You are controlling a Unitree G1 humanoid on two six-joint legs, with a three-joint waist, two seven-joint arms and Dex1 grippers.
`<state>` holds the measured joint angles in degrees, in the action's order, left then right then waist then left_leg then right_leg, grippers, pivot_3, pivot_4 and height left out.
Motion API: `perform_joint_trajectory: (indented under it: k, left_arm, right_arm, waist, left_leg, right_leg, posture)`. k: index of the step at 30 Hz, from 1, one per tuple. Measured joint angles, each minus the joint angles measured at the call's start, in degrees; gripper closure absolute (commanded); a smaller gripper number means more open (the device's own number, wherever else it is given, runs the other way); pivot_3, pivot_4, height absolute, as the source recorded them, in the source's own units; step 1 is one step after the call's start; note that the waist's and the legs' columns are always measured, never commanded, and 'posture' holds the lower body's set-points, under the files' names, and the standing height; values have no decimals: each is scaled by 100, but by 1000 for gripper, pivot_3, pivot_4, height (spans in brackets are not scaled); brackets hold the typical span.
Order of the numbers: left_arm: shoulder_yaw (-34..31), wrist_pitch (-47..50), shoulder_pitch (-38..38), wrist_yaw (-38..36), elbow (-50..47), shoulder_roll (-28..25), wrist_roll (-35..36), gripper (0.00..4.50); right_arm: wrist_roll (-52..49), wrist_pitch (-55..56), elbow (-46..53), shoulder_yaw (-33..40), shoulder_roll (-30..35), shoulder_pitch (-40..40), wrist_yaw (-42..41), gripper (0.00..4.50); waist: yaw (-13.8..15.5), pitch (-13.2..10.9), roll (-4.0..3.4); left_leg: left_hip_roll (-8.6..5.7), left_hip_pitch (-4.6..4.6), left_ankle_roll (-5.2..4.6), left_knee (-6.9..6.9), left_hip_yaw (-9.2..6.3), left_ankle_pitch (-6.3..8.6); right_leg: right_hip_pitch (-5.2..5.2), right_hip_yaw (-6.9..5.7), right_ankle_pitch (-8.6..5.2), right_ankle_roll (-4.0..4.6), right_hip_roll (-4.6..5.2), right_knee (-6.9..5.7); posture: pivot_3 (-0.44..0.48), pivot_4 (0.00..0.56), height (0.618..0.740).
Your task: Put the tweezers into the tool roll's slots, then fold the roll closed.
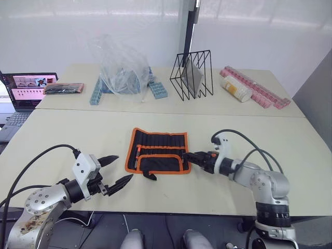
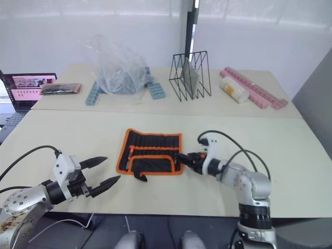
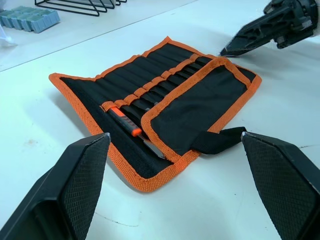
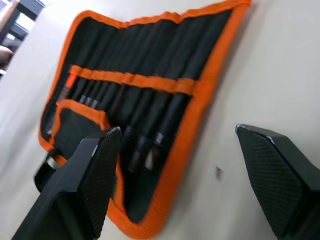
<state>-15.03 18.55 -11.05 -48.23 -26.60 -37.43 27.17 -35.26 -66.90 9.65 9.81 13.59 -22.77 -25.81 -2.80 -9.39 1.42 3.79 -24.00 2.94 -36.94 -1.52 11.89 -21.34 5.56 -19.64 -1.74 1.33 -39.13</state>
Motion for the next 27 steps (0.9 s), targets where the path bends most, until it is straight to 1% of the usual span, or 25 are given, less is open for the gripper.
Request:
perform_joint_trajectory:
  k: [3,6,11,14,15,16,17,23,27]
  left_arm:
    - [2,-83,-46,12,0,0,-9,24]
    - [2,-98,-42,42,-16,0,-9,24]
    - [9,-97,-28,84,-53,-11,-8,24]
    - [11,-96,-26,90,-60,-35,-8,0]
    - [12,-95,-25,94,-60,-42,-8,0]
    - [14,-92,-20,99,-60,-51,-8,0]
    - [16,-92,-10,102,-60,-54,-8,0]
    - [72,-88,121,129,-60,-65,-9,0]
    - [113,-86,120,131,-60,-78,-8,0]
  right_arm:
    - [-93,-170,-148,9,-162,-166,89,617]
    - [-212,-297,-202,181,-299,-197,183,617]
    - [-427,-457,-214,410,-305,-171,257,617]
    - [-459,-491,-243,457,-297,-168,297,1349]
    - [-459,-496,-260,462,-283,-160,325,1698]
    - [-458,-508,-282,475,-282,-149,351,2145]
    - [-458,-518,-291,477,-282,-133,359,2388]
    - [-577,-596,-228,476,-326,-69,405,4475]
    - [-663,-599,-191,515,-364,-67,498,4475]
  waist:
    - [-4,0,0]
    - [-1,0,0]
    - [15,0,0]
    - [16,0,0]
    - [16,0,0]
    - [17,0,0]
    - [16,0,0]
    - [5,1,1]
    - [7,2,2]
  left_leg:
    - [1,3,0,2,-1,0]
    - [0,3,0,3,0,0]
    - [-1,2,0,4,0,0]
    - [-2,2,0,4,1,0]
    - [-2,1,0,4,0,0]
    - [-2,1,0,4,0,0]
    - [-2,0,0,4,0,0]
    - [0,1,0,5,1,0]
    - [0,3,0,5,2,0]
  right_leg:
    - [0,-1,0,0,-1,-2]
    - [0,-1,0,0,0,-3]
    - [0,-1,0,0,0,-2]
    - [0,0,0,0,1,-2]
    - [0,-1,0,0,1,-2]
    - [-1,0,0,0,1,-2]
    - [-1,-1,0,0,1,-2]
    - [-1,0,0,0,0,-2]
    - [0,0,0,0,0,-1]
  posture:
    - [0,150,708]
    - [0,150,708]
    - [0,150,708]
    - [0,150,708]
    - [0,150,708]
    - [0,150,708]
    - [0,150,708]
    - [0,150,708]
    - [0,150,708]
